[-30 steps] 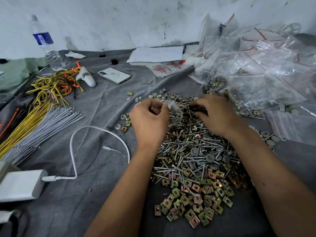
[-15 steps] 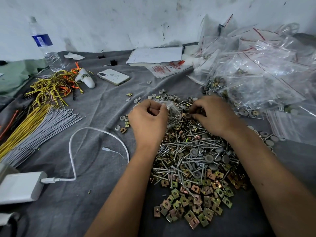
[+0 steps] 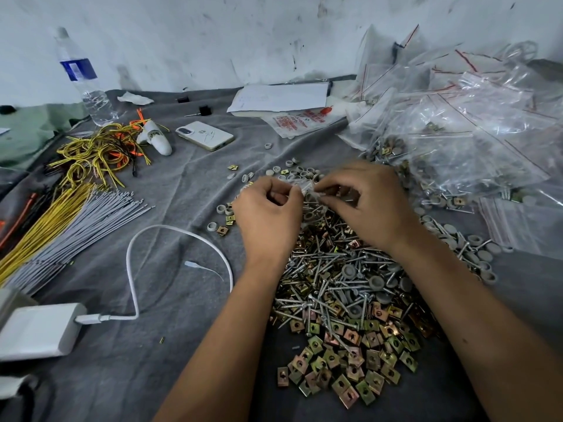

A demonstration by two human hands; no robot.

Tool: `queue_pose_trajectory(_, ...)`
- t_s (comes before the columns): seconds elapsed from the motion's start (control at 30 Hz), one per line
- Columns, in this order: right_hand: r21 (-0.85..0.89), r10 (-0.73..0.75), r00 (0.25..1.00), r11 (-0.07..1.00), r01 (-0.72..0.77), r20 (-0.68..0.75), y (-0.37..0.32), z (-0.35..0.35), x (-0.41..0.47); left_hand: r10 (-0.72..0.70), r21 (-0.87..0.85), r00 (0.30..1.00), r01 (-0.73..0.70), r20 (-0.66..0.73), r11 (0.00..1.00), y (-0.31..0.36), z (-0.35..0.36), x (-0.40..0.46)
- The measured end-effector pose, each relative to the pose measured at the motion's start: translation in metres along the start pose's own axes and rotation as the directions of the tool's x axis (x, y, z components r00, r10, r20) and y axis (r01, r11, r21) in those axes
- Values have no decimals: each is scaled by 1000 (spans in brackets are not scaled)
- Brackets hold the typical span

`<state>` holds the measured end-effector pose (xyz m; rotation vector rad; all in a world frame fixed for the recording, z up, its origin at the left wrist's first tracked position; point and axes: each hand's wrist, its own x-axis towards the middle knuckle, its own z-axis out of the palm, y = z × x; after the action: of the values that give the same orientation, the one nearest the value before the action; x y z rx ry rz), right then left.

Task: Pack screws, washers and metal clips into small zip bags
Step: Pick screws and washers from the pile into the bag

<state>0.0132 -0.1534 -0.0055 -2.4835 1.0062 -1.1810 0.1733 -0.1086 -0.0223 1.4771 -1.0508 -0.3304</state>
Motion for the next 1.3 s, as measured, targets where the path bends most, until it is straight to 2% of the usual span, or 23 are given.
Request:
queue_pose_trajectory(0.13,-137,141,990,981,-140,3,13,0,-1,-9,-6,1000,9,6,1000,1,0,0)
queue_pose_trajectory(0.27,-316,262,950,928,-199,172,20,4,-4,-16,-16,1000,16,13,1000,1,0,-1)
queue_pose_trajectory(0.33,-308,267,942,931,-197,203,18,3,-3,-18,-17,1000,18,9,1000,2,0,-1)
queue_pose_trajectory(0.5,-260,259,952,942,-212,162,14,3,-4,-18,-22,1000,19,14,1000,0,0,-1)
queue_pose_trajectory(0.63,-121,215,975,971,-207,57,9,1,-2,-9,-17,1000,9,16,1000,0,0,-1)
queue_pose_trajectory(0.73,2,94,995,996,-94,-41,-3,0,-1,-4,-11,1000,4,20,1000,0,1,-1)
queue_pose_trajectory(0.83,50,-5,999,999,7,-43,-13,2,-2,-6,-4,1000,6,10,1000,0,1,0)
queue_pose_trajectory(1.1,41,-7,999,999,5,52,-14,10,1,-20,-9,1000,20,4,1000,0,1,0)
queue_pose_trajectory(1.2,1,10,999,1000,-10,-38,-10,8,0,-27,-29,1000,27,-1,999,1,1,-1)
queue_pose_trajectory(1.3,-100,113,990,988,-121,-83,1,4,1,-69,-67,997,67,-32,996,1,0,-1)
